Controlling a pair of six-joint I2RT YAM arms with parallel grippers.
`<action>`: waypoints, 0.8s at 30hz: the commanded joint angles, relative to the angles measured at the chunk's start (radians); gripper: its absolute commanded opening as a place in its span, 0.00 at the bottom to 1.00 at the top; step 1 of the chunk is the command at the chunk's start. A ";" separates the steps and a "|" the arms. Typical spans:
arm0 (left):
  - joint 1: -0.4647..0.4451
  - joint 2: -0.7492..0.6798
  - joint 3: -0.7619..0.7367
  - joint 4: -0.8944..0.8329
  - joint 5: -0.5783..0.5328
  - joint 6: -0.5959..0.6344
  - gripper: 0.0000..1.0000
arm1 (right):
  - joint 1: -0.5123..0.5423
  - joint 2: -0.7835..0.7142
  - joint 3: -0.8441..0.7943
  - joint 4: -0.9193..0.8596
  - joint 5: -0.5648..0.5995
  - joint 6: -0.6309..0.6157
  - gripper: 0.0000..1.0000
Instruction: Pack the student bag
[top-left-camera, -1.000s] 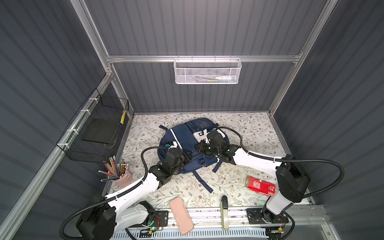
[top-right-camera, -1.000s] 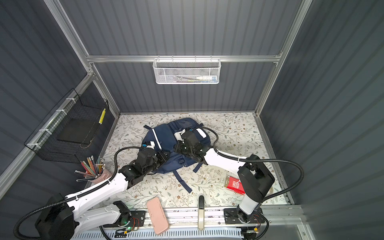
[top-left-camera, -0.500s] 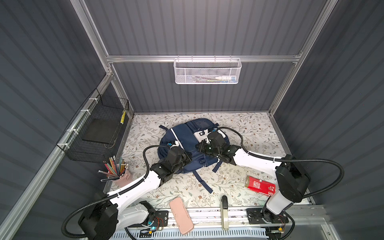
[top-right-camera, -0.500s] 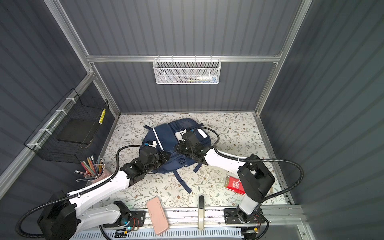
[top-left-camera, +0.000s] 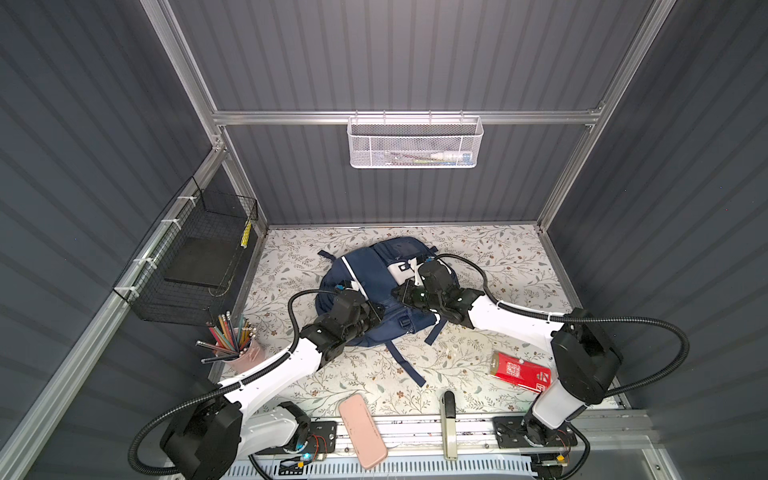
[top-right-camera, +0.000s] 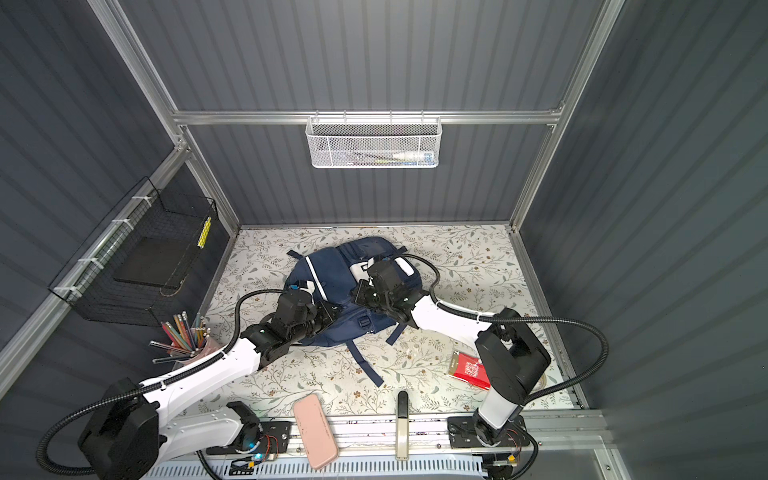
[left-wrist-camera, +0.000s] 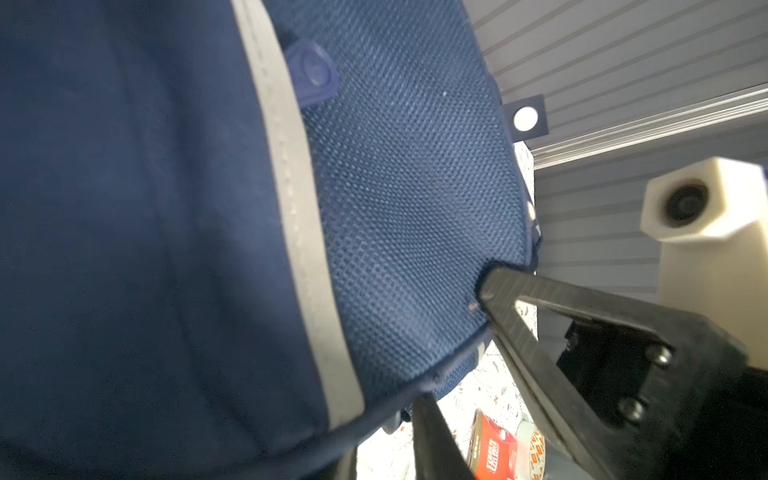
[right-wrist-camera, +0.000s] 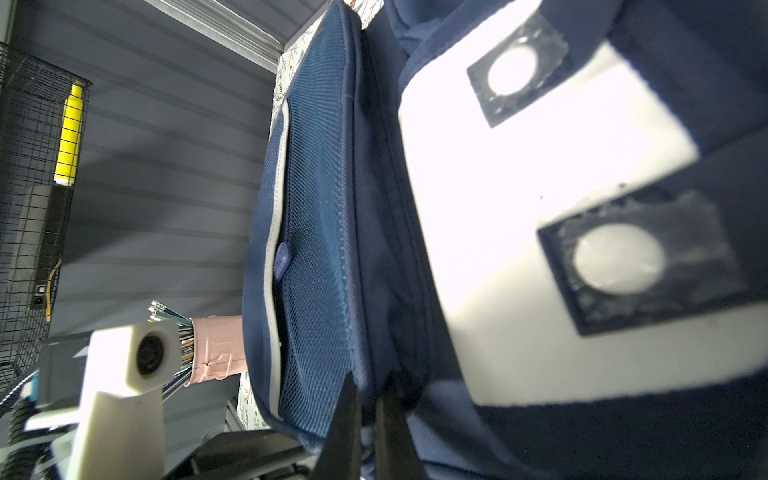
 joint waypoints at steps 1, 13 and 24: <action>0.006 0.004 -0.007 0.085 -0.004 -0.023 0.38 | 0.021 -0.004 0.007 0.067 -0.025 0.000 0.00; 0.003 0.049 0.082 -0.085 0.016 0.054 0.12 | 0.023 -0.006 0.009 0.033 0.012 -0.028 0.00; 0.040 -0.001 0.091 -0.263 0.026 0.175 0.03 | -0.011 -0.025 -0.017 0.028 0.016 -0.033 0.00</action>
